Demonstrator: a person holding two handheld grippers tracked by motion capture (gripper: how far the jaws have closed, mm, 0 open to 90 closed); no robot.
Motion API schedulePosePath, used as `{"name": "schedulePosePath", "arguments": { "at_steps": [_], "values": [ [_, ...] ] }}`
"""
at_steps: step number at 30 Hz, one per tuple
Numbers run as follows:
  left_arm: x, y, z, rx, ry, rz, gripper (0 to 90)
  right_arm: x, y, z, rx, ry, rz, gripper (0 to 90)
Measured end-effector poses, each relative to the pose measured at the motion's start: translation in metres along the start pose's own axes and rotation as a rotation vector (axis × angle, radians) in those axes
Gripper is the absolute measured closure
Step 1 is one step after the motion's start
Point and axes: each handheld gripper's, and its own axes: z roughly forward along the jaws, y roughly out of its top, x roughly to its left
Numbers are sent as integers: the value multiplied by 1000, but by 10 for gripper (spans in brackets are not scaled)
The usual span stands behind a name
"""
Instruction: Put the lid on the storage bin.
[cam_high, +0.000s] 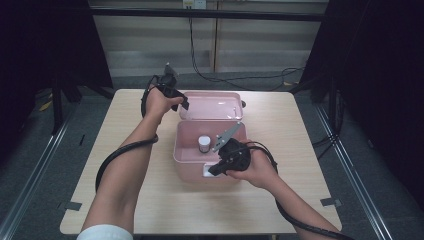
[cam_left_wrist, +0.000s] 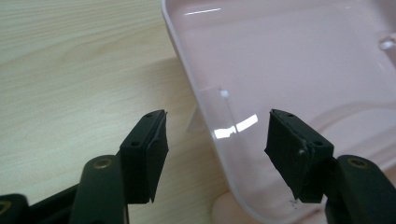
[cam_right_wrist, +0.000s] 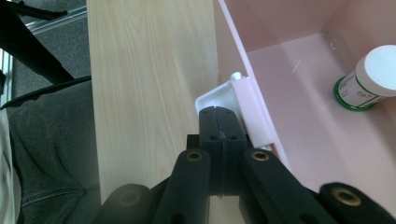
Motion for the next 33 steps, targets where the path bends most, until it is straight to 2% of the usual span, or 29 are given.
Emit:
{"name": "schedulePosePath", "arguments": {
  "at_steps": [6, 10, 11, 16, 18, 24, 33],
  "values": [
    [6, 13, 14, 3, -3, -14, 443, -5, 1, 0, 2, 29, 2, 900],
    [7, 21, 21, -9, 10, -35, 480, -6, 1, 1, 10, 40, 13, 900],
    [8, 24, 22, -14, 18, -39, 487, -7, 1, 2, 1, 46, 3, 900],
    [11, 30, 29, -2, 24, -51, 571, -9, -1, 1, -8, 58, 15, 900],
    [11, 31, 31, 8, 32, -55, 645, -9, -1, 0, 0, 59, 16, 900],
    [12, 32, 28, 15, 41, -67, 800, -9, 0, 0, 4, 55, 15, 900],
    [7, 34, 18, 23, 58, -75, 817, -8, 0, 0, 12, 45, 23, 900]
  ]
}}
